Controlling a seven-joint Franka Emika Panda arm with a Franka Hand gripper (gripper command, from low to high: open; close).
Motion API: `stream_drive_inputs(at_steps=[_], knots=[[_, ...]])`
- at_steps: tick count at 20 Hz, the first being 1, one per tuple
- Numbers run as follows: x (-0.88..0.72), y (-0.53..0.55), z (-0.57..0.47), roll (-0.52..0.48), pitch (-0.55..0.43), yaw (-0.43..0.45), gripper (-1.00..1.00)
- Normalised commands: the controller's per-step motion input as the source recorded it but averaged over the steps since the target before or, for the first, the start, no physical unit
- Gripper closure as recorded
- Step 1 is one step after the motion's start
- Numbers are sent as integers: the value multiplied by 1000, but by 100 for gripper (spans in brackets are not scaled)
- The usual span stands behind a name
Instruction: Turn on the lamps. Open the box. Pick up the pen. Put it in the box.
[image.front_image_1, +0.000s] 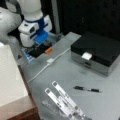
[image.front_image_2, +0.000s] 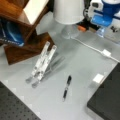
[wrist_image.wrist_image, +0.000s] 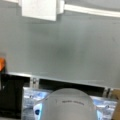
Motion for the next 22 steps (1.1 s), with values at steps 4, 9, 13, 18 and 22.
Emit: stream_drive_inputs(at_steps=[4,9,13,18,22], knots=[[-142,163,-304,57,-156,1,100],[-230,107,-408,36,-139,-9,100],[-359,65,-488,15,-152,46,100],[-472,15,-459,22,-190,53,100],[-533,-4,-441,18,-269,39,100]])
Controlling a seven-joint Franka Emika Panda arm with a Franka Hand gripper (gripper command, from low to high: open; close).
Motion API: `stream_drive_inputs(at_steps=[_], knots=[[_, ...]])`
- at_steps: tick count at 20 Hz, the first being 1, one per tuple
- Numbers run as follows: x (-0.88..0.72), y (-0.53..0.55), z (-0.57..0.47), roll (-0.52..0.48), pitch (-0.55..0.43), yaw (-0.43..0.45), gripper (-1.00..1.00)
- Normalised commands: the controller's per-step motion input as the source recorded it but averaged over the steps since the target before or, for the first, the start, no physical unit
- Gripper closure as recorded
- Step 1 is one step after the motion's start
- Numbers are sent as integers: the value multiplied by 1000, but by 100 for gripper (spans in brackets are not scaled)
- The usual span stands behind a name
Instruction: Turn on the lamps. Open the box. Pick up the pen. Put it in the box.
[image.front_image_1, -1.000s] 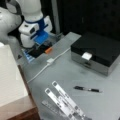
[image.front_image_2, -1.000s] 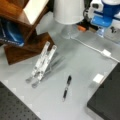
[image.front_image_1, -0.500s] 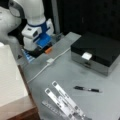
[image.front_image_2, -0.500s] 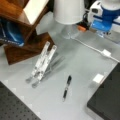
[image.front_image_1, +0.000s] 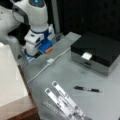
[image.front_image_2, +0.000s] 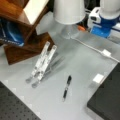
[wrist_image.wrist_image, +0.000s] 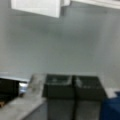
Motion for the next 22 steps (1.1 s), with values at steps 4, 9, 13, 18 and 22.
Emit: stream_drive_inputs(at_steps=[4,9,13,18,22], knots=[[-565,-3,-489,25,-362,40,100],[-610,4,-561,46,-454,45,100],[-691,-1,-583,48,-503,77,100],[-805,-64,-543,67,-523,131,100],[-890,-60,-469,46,-556,98,100]])
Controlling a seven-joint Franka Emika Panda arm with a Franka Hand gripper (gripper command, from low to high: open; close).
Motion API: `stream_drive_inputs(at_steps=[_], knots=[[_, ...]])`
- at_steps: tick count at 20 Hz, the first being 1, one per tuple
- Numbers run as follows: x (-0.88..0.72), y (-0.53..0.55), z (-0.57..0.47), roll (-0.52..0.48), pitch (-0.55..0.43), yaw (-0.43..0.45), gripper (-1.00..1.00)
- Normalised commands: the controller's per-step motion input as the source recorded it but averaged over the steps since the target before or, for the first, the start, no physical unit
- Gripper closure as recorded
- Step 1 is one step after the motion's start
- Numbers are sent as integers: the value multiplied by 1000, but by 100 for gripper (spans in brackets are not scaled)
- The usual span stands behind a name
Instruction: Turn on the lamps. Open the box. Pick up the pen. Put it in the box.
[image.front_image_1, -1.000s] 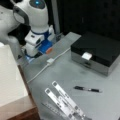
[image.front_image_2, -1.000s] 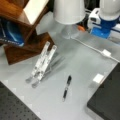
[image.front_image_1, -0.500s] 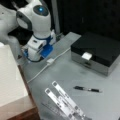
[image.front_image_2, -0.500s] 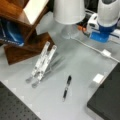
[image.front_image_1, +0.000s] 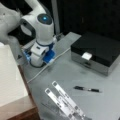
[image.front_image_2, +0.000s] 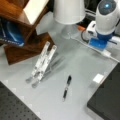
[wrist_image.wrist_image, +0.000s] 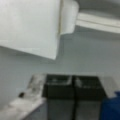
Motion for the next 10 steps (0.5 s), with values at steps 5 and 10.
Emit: stream_drive_inputs(at_steps=[5,10], knots=[[-886,-19,-506,42,-618,81,100],[-880,-51,-530,76,-660,55,100]])
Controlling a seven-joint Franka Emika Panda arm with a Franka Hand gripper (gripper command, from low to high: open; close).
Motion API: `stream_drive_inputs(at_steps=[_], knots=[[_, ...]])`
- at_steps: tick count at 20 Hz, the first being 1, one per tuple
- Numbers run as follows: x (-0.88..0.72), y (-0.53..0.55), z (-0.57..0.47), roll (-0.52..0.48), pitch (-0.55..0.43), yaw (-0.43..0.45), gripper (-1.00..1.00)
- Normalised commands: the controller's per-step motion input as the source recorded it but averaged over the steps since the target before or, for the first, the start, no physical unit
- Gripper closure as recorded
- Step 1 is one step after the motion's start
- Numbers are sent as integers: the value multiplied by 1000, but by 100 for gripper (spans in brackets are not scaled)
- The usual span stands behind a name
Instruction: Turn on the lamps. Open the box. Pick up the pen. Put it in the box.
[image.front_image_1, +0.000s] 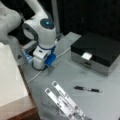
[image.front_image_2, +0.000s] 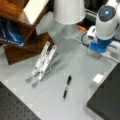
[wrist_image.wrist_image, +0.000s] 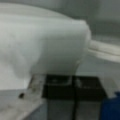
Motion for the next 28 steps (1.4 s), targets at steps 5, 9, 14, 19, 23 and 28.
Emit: stream_drive_inputs(at_steps=[5,9,14,19,23,28], knots=[[-912,-93,-554,76,-660,53,100],[-931,-87,-553,69,-627,49,100],[-944,-101,-398,44,-549,37,100],[-809,-135,-59,35,-464,14,100],[-570,-81,155,35,-418,-38,100],[-338,-36,169,50,-334,-75,100]])
